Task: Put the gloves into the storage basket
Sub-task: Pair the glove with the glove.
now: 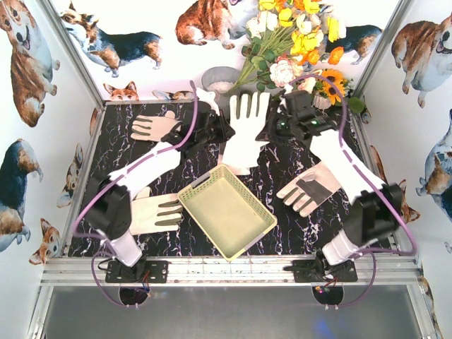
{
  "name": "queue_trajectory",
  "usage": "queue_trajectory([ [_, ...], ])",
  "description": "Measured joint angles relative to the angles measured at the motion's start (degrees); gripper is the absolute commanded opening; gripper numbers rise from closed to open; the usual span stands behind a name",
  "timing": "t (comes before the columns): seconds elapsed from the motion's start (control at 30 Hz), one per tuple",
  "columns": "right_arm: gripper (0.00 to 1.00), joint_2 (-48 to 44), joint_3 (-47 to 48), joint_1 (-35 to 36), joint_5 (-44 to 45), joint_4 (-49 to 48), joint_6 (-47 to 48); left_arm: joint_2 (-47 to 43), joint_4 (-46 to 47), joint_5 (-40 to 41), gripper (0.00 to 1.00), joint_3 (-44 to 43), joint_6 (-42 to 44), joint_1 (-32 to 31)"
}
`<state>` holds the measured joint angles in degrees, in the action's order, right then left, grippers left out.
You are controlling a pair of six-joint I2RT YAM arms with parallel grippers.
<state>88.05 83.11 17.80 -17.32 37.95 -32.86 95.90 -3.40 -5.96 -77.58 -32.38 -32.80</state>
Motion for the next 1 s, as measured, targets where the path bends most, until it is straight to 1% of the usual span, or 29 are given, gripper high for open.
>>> queue_trajectory([
  [0.2,0.0,9.73,2.95,0.92,4.57,0.07,2.14,9.11,0.98,-0.59,0.0,-2.23,0.22,1.95],
  [0.33,0.0,15.26,5.57,0.94,6.01,0.0,3.43,13.33,1.36,-1.07,0.0,-4.55,0.09,3.19],
  [0.67,0.0,23.85,13.49,0.94,7.13,0.92,6.14,19.61,2.38,-2.19,0.0,-9.11,-1.09,5.68],
  [0.8,0.0,27.69,15.87,0.94,7.06,1.68,6.45,21.55,2.03,-1.73,0.0,-9.62,-1.51,6.01],
  [1.0,0.0,32.13,16.31,1.01,6.78,2.16,6.47,24.11,0.35,-1.66,0.0,-10.03,-1.6,6.1],
])
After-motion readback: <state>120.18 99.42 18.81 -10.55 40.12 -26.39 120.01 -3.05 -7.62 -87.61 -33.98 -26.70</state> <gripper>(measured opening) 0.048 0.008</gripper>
